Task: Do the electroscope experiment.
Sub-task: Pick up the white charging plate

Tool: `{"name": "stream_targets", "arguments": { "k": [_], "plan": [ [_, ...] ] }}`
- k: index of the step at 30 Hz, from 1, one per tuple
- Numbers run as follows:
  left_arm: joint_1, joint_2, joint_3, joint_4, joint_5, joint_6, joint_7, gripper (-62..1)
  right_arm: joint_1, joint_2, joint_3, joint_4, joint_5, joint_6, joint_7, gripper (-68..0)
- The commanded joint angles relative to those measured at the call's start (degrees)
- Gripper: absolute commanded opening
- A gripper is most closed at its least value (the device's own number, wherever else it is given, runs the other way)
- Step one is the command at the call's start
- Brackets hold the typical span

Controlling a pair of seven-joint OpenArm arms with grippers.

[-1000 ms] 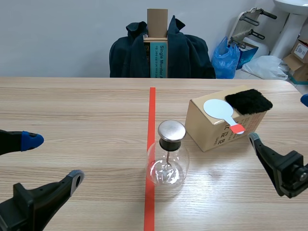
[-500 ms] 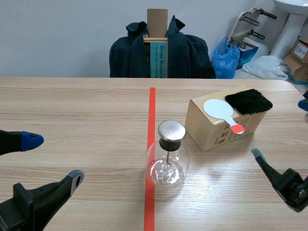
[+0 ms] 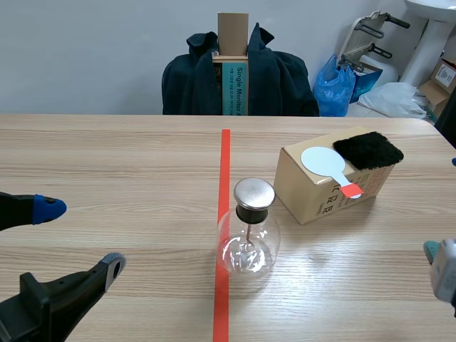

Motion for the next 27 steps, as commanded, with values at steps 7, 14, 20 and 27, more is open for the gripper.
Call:
{"name": "stream_targets", "arguments": {
  "k": [7, 14, 20, 27],
  "plan": [
    [-0.2, 0.2, 0.4, 0.4, -0.3, -0.1, -0.9, 1.4, 10.2, 0.2, -1.8, -11.2, -8.4, -1.6, 3.1, 0.4],
    [-0.2, 0.2, 0.4, 0.4, -0.3, -0.1, -0.9, 1.4, 16.7, -2.5, -6.4, -16.4, -11.5, -5.0, 5.2, 0.4],
    [-0.2, 0.2, 0.4, 0.4, -0.3, -0.1, -0.9, 1.4, 18.5, -3.3, -9.4, -18.9, -14.2, -10.7, 8.0, 0.4],
    [-0.2, 0.2, 0.4, 0.4, -0.3, -0.1, -0.9, 1.4, 24.1, -3.1, -12.9, -22.6, -17.3, -11.2, 8.8, 0.4]
  ]
}}
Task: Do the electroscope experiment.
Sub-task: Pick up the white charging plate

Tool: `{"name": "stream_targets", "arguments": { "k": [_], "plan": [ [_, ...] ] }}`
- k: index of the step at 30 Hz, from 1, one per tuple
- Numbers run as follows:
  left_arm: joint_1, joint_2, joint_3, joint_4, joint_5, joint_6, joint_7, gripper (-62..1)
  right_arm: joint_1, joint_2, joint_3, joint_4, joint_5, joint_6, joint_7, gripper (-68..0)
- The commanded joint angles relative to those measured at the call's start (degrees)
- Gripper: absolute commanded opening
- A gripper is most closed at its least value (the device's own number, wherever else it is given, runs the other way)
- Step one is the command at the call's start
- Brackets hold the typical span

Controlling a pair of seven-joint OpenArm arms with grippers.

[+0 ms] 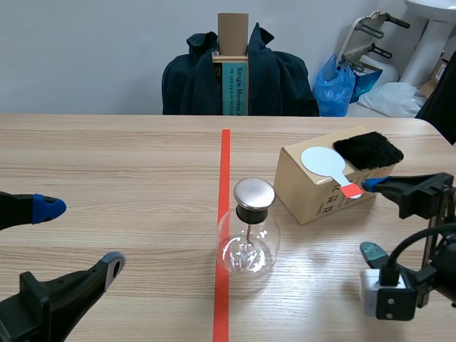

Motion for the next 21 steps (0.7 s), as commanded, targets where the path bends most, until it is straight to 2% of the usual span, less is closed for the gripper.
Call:
{"name": "stream_targets", "arguments": {
  "k": [1, 9, 18, 21],
  "plan": [
    [-0.2, 0.2, 0.4, 0.4, -0.3, -0.1, -0.9, 1.4, 3.3, 1.1, -0.1, -1.5, 0.0, -0.7, 0.3, 0.4],
    [-0.2, 0.2, 0.4, 0.4, -0.3, -0.1, -0.9, 1.4, 12.4, 1.0, -3.2, -10.0, -0.5, -0.9, 0.6, 0.4],
    [-0.2, 0.1, 0.4, 0.4, -0.3, -0.1, -0.9, 1.4, 15.0, -0.2, -5.0, -12.1, 0.0, -0.9, 4.0, 0.4],
    [-0.2, 0.1, 0.4, 0.4, -0.3, -0.1, -0.9, 1.4, 15.1, -0.2, -5.0, -12.1, 0.9, -2.3, 6.4, 0.4]
  ]
}}
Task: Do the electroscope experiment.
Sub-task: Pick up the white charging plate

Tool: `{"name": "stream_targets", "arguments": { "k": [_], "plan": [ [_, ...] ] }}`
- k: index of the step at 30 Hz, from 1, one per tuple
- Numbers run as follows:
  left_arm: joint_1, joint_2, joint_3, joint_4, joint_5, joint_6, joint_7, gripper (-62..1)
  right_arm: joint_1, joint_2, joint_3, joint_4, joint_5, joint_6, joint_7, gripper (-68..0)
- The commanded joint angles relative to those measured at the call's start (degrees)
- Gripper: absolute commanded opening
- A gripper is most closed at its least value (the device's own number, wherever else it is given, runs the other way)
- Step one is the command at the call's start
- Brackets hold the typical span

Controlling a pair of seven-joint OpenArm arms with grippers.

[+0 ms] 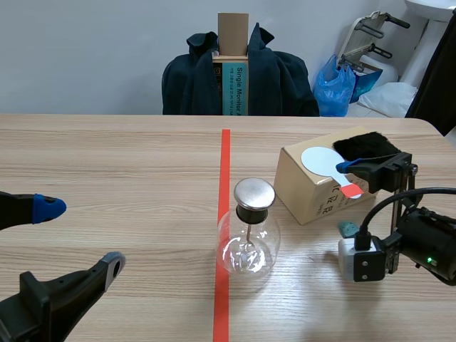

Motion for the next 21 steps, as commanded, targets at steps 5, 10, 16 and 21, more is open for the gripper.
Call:
{"name": "stream_targets", "arguments": {
  "k": [5, 10, 16, 21],
  "plan": [
    [-0.2, 0.1, 0.4, 0.4, -0.3, -0.1, -0.9, 1.4, 0.7, 0.8, 0.4, 1.0, 1.8, -3.1, 2.2, 0.4],
    [-0.2, 0.1, 0.4, 0.4, -0.3, -0.1, -0.9, 1.4, 0.9, 0.8, 1.6, 1.0, 1.8, -3.0, 1.8, 0.4],
    [-0.2, 0.2, 0.4, 0.4, -0.3, -0.1, -0.9, 1.4, 2.1, 0.8, 1.6, 1.0, 1.8, -2.7, -0.6, 0.4],
    [-0.2, 0.2, 0.4, 0.4, -0.3, -0.1, -0.9, 1.4, 2.1, 0.8, 1.6, 1.0, 1.7, -2.6, -0.5, 0.4]
  ]
}}
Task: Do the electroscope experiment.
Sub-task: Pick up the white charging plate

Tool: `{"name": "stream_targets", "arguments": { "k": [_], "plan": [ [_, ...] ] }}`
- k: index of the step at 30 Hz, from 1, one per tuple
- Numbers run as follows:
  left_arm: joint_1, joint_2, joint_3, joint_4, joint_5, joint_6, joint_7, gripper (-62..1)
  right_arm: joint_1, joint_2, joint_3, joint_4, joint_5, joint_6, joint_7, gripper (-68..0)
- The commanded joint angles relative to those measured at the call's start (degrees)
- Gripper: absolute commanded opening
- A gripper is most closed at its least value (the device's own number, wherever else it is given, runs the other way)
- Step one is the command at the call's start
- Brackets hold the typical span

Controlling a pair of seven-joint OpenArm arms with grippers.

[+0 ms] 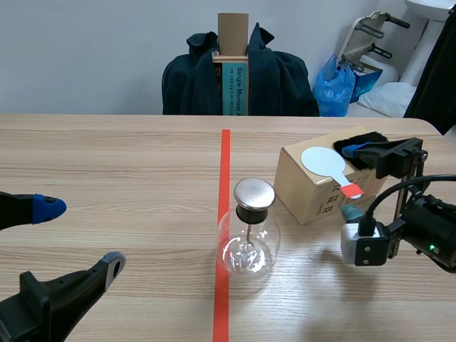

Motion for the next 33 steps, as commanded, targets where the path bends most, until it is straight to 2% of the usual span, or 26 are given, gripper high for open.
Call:
{"name": "stream_targets", "arguments": {
  "k": [1, 16, 21, 22, 33],
  "plan": [
    [-0.2, 0.2, 0.4, 0.4, -0.3, -0.1, -0.8, 1.4, 1.0, 0.8, 0.7, 0.9, 0.3, -0.4, 0.2, 0.4],
    [-0.2, 0.2, 0.4, 0.4, -0.3, -0.1, -0.8, 1.4, 1.0, 0.8, 0.8, 0.9, -1.1, -0.2, -1.8, -1.0],
    [-0.2, 0.2, 0.4, 0.4, -0.3, -0.1, -0.8, 1.4, 1.0, 0.8, 0.8, 0.9, -1.1, -0.2, -2.0, -31.4],
    [-0.2, 0.2, 0.4, 0.4, -0.3, -0.1, -0.8, 1.4, 1.0, 0.8, 0.8, 0.9, -1.1, -0.2, -2.2, -35.7],
    [-0.2, 0.2, 0.4, 0.4, -0.3, -0.1, -0.8, 1.4, 1.0, 0.8, 0.8, 0.9, -1.1, -0.2, -2.5, -64.6]
  ]
}}
